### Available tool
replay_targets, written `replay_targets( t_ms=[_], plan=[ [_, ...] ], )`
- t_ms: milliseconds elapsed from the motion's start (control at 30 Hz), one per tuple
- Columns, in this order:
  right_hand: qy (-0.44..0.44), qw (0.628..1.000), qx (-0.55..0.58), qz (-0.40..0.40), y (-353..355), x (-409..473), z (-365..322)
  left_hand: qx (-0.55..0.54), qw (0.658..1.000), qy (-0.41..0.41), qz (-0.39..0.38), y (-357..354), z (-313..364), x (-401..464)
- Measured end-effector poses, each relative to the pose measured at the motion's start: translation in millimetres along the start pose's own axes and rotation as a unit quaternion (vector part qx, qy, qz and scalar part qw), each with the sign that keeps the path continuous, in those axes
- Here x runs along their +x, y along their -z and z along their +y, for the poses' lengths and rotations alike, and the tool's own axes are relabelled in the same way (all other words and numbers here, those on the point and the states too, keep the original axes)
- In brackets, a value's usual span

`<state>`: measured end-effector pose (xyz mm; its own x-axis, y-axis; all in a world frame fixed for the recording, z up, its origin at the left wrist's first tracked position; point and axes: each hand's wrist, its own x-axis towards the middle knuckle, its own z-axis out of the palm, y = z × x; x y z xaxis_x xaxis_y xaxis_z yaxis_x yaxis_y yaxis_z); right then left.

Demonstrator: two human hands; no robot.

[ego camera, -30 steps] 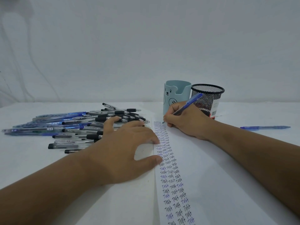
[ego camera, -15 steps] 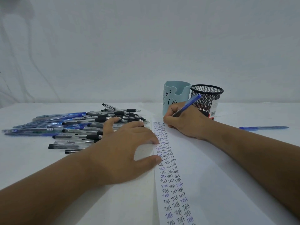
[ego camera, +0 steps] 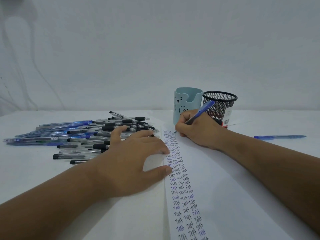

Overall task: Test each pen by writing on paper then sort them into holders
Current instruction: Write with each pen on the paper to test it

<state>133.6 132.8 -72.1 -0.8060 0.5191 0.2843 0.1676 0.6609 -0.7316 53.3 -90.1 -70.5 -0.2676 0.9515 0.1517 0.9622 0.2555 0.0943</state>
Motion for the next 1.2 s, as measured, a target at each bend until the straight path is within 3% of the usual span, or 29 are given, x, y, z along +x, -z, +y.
replay_targets(
  t_ms=[300, 467, 567, 733, 967, 1100, 1200],
  plan=[
    [0.018, 0.999, -0.002, 0.026, 0.1, -3.1, -0.1, -0.001, 1.000, -0.009, 0.008, -1.1, -1.6, -0.8],
    [0.056, 0.979, 0.160, 0.110, 6.1, -12.8, -16.8, -0.005, 1.000, -0.020, 0.016, 0.6, -2.4, -2.3],
    [0.093, 0.986, 0.077, 0.112, 23.3, -10.4, -34.1, 0.001, 1.000, -0.021, 0.022, -0.7, -2.3, -1.4],
    [0.147, 0.984, 0.070, 0.066, 29.5, -23.3, -36.1, 0.015, 0.999, -0.022, 0.022, -0.4, -1.3, -2.8],
    [0.131, 0.986, -0.094, 0.047, 46.0, -66.7, -23.8, 0.041, 0.997, -0.018, 0.058, -4.1, 3.2, -5.7],
    [0.131, 0.988, -0.077, 0.021, 62.4, -84.5, -9.9, 0.029, 0.996, -0.024, 0.084, -5.3, 4.1, -7.7],
    [0.124, 0.990, -0.053, 0.050, 73.9, -95.3, 6.3, 0.009, 0.991, -0.041, 0.127, -5.0, 4.6, -7.4]
  ],
)
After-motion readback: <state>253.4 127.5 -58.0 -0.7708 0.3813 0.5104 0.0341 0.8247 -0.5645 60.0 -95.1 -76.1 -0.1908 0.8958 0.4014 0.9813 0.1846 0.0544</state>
